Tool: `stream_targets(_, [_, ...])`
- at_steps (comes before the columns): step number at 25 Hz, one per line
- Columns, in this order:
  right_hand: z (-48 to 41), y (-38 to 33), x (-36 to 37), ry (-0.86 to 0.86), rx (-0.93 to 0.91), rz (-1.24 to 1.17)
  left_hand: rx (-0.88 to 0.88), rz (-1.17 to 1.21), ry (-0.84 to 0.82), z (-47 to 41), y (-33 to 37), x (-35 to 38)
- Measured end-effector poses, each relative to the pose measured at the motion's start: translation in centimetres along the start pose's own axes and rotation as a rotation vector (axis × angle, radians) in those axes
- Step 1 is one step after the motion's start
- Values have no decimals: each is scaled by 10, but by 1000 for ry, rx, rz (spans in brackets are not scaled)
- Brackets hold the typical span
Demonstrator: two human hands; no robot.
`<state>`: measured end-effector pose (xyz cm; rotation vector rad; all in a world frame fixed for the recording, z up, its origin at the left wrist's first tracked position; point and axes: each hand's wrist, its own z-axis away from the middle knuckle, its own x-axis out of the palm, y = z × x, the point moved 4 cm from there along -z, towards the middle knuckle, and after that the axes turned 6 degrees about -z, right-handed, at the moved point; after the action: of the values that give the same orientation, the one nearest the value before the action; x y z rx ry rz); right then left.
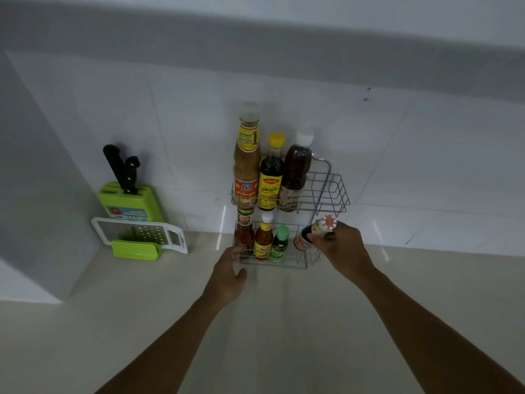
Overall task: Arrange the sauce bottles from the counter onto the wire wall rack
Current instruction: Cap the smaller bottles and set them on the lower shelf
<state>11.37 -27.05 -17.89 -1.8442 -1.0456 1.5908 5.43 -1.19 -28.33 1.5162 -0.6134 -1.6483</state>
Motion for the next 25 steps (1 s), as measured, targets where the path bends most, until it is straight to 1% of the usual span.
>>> stream_targets(2, [-18,19,12,-43,29,49,-51,41,16,-14,-5,0])
stream_targets(4, [-27,33,22,-98,63,76,-102,58,-3,-24,-3,-1])
stream_targets(6, [-36,45,30,-140,101,76,-104,71,-17,-34,1,1])
stream_targets(9, [-48,54,39,-238,141,54,-86,85,7,-43,1,5])
stream_targets(11, [-54,57,45,-273,161,46,-102,91,27,-44,-1,7])
stream_targets(14, [-60,62,55,-301,183,18,-106,91,41,-46,-5,7])
stream_targets(20, [-66,72,57,-342,226,62,-101,56,41,-49,-11,7])
stream_targets(25, [-50,76,60,-385,280,64,-121,66,-45,-44,-20,6])
